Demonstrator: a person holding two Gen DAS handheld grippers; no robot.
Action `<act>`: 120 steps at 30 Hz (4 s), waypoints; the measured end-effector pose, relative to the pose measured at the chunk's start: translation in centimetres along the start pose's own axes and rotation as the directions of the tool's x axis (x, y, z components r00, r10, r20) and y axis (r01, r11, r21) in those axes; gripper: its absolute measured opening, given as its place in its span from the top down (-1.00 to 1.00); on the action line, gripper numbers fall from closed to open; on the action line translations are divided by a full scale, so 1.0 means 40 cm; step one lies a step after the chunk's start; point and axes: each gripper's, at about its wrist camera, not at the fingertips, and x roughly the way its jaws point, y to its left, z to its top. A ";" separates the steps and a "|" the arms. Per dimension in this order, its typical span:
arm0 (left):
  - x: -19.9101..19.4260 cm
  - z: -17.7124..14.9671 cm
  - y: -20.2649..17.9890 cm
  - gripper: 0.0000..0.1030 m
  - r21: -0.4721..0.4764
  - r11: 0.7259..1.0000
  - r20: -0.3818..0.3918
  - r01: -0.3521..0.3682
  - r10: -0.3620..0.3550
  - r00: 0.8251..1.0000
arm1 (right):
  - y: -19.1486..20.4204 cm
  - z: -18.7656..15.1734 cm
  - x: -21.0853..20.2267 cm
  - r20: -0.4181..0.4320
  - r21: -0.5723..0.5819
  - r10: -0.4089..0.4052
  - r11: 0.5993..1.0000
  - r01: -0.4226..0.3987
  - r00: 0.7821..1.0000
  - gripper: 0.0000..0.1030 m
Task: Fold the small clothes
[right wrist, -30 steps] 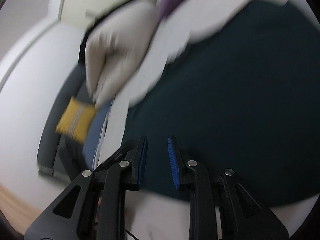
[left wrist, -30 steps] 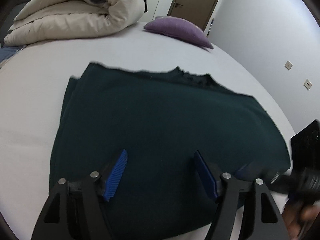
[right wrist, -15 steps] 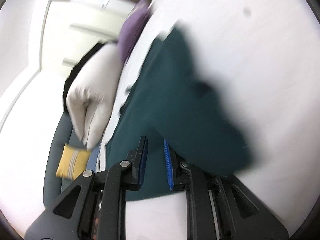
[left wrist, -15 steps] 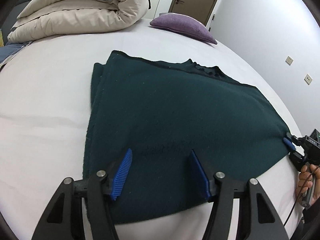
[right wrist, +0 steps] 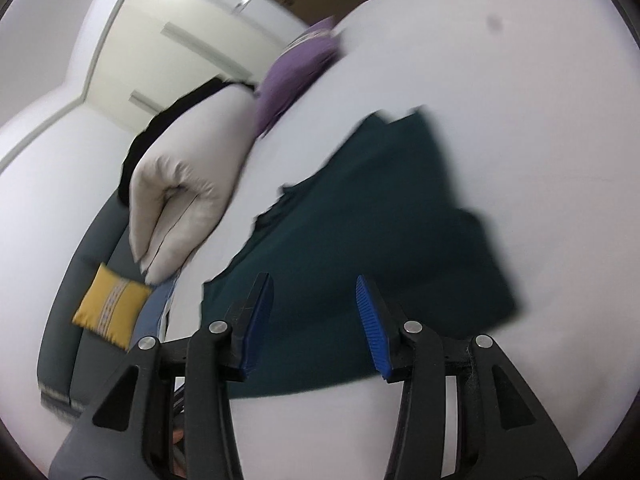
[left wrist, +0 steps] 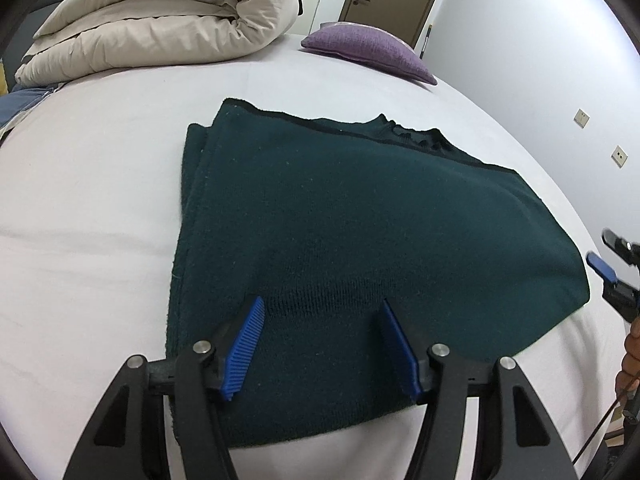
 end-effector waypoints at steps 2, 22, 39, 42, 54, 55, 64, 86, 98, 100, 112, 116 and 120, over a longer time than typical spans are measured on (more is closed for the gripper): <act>0.002 0.000 -0.002 -0.22 0.003 1.000 -0.001 -0.003 0.003 1.000 | 0.036 -0.010 0.029 -0.024 -0.019 -0.007 1.000 0.007 1.000 0.18; -0.032 0.037 -0.089 -0.38 0.042 0.999 -0.010 -0.002 0.002 1.000 | -0.244 0.065 -0.126 0.035 0.154 -0.162 0.976 0.155 0.986 -0.08; 0.167 0.118 -0.345 -0.54 0.202 0.979 -0.091 -0.032 0.052 0.995 | -0.288 0.130 0.039 -0.136 0.265 0.109 0.962 -0.070 0.985 -0.11; 0.168 0.108 -0.343 -0.55 0.218 0.975 -0.088 -0.033 0.053 0.995 | -0.270 0.127 0.063 -0.159 0.257 0.145 0.961 -0.101 0.977 -0.11; 0.176 0.109 -0.341 -0.56 0.220 0.975 -0.099 -0.041 0.064 0.993 | -0.201 0.102 0.159 -0.237 0.173 0.050 0.985 -0.009 0.970 0.47; 0.177 0.109 -0.342 -0.56 0.221 0.974 -0.100 -0.041 0.065 0.993 | -0.200 0.099 0.164 -0.229 0.177 0.045 0.984 -0.004 0.972 0.53; 0.179 0.108 -0.343 -0.57 0.217 0.975 -0.098 -0.037 0.060 0.993 | -0.193 0.081 0.166 -0.181 0.166 0.005 0.986 0.026 0.983 0.63; 0.088 0.179 -0.105 -0.57 -0.218 0.914 -0.064 0.342 -0.363 0.930 | 0.336 0.003 0.212 -0.017 -0.507 -0.368 0.805 0.309 0.930 0.68; 0.120 0.154 0.090 -0.88 -0.525 0.631 0.078 0.571 -0.632 0.771 | 0.607 -0.357 0.419 0.093 -0.979 -0.527 0.106 0.174 0.845 0.67; 0.117 0.158 0.092 -0.89 -0.536 0.612 0.086 0.582 -0.647 0.758 | 0.609 -0.355 0.418 0.100 -0.978 -0.523 0.106 0.181 0.846 0.67; 0.143 0.182 0.051 -0.77 -0.552 0.577 0.011 0.602 -0.717 0.697 | 0.599 -0.433 0.419 0.175 -0.984 -0.506 -0.073 0.160 0.845 0.63; 0.183 0.190 0.022 0.01 -0.557 0.587 -0.062 0.587 -0.734 0.676 | 0.600 -0.436 0.414 0.160 -0.987 -0.501 -0.071 0.144 0.851 0.57; 0.199 0.181 0.003 0.72 -0.528 0.651 -0.127 0.546 -0.696 0.707 | 0.598 -0.416 0.380 0.057 -0.997 -0.474 0.024 0.078 0.879 0.20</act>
